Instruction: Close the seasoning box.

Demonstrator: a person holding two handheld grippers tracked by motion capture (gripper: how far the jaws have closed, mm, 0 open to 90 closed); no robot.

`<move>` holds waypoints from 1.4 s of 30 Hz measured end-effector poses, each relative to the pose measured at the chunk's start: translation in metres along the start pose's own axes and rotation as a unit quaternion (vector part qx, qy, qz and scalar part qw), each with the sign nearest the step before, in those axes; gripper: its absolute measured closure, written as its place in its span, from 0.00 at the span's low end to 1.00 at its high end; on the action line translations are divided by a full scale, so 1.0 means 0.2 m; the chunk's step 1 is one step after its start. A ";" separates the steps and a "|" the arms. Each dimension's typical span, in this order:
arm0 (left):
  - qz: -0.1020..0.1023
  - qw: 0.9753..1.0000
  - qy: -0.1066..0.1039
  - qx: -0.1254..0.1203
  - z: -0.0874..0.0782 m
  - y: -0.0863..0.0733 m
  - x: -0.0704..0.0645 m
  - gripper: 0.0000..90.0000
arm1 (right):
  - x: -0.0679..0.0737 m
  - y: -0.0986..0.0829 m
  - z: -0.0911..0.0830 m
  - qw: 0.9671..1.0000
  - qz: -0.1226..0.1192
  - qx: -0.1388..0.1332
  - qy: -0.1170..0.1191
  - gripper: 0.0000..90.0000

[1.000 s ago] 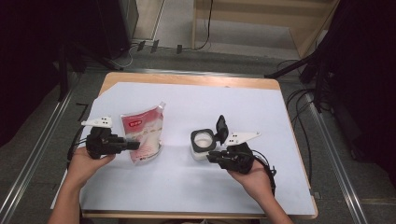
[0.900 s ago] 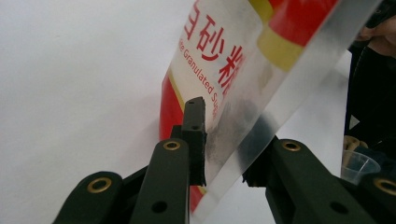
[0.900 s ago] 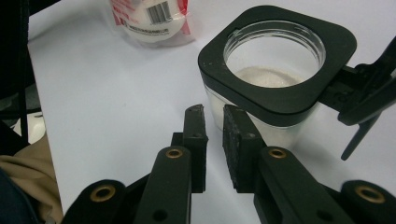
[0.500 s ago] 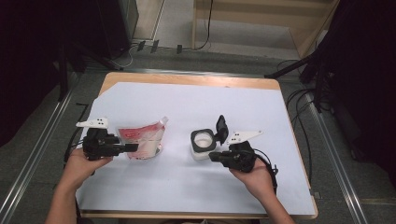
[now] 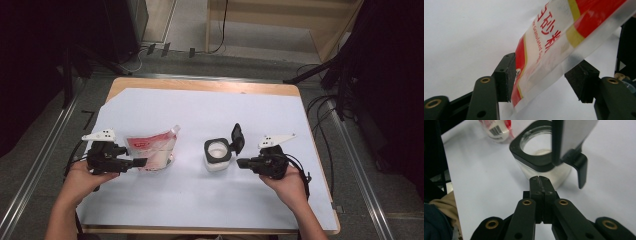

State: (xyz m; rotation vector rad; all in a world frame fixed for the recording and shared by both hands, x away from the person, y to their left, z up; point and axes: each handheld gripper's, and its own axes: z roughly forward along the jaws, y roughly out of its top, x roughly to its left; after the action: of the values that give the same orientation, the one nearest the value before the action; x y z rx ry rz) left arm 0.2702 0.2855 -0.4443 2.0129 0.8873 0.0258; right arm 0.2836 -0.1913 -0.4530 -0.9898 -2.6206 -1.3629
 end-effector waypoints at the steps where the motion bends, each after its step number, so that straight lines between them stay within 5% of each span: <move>1: 0.000 1.000 -0.001 0.001 0.00 0.00 0.00 0.47 | -0.01 0.00 0.00 1.000 0.001 0.000 0.000 1.00; 15: 0.004 1.000 0.013 0.016 -0.03 -0.04 -0.01 0.43 | -0.09 0.01 -0.07 0.997 0.040 -0.042 -0.058 1.00; 42: -0.037 0.998 0.048 -0.007 -0.18 -0.09 0.07 0.43 | -0.04 0.10 -0.04 0.994 0.044 -0.080 -0.055 1.00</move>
State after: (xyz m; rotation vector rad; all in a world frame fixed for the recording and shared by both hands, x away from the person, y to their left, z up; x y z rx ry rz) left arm 0.2574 0.3261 -0.4417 1.9783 1.0186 0.0887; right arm 0.2989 -0.1927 -0.4353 -1.2176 -2.5391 -1.5620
